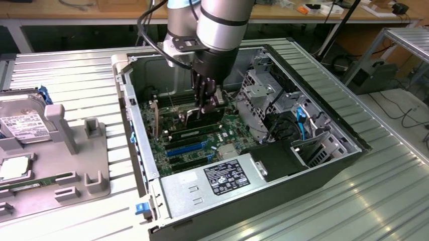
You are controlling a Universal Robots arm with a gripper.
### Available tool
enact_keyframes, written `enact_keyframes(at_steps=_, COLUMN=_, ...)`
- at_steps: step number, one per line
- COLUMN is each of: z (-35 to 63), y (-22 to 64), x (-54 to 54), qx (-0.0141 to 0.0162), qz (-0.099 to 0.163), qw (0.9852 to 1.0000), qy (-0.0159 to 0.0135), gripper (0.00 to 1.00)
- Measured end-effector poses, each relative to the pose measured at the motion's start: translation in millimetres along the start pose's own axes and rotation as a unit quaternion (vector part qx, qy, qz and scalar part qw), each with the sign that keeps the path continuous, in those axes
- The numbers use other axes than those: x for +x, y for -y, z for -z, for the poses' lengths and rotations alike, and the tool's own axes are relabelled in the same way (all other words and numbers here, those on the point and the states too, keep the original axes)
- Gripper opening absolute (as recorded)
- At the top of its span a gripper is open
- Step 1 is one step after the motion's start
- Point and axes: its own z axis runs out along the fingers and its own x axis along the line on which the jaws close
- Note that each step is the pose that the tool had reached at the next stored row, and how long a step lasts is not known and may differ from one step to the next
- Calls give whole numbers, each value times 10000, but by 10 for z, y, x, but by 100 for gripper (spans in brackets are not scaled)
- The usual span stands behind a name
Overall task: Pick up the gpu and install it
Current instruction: 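Insert the gpu into the slot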
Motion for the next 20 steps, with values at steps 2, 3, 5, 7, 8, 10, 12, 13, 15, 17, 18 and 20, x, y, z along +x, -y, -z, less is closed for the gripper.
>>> enact_keyframes(at_steps=2, z=-12, y=1, x=0, qx=0, qz=0, qw=10000, qy=0, gripper=27)
enact_keyframes(at_steps=3, z=-16, y=1, x=0, qx=0, qz=0, qw=10000, qy=0, gripper=27)
enact_keyframes(at_steps=5, z=-22, y=1, x=0, qx=0, qz=0, qw=10000, qy=0, gripper=27)
enact_keyframes(at_steps=7, z=-33, y=1, x=0, qx=0, qz=0, qw=10000, qy=0, gripper=27)
enact_keyframes(at_steps=8, z=-37, y=1, x=0, qx=0, qz=0, qw=10000, qy=0, gripper=27)
enact_keyframes(at_steps=10, z=-38, y=1, x=1, qx=-1, qz=0, qw=10000, qy=-1, gripper=27)
enact_keyframes(at_steps=12, z=-39, y=1, x=0, qx=0, qz=0, qw=10000, qy=0, gripper=27)
enact_keyframes(at_steps=13, z=-39, y=1, x=0, qx=0, qz=0, qw=10000, qy=0, gripper=27)
enact_keyframes(at_steps=15, z=-39, y=1, x=0, qx=0, qz=0, qw=10000, qy=0, gripper=27)
enact_keyframes(at_steps=17, z=-39, y=1, x=0, qx=0, qz=0, qw=10000, qy=0, gripper=27)
enact_keyframes(at_steps=18, z=-42, y=2, x=0, qx=0, qz=0, qw=10000, qy=0, gripper=27)
enact_keyframes(at_steps=20, z=-66, y=2, x=1, qx=1, qz=0, qw=10000, qy=0, gripper=27)
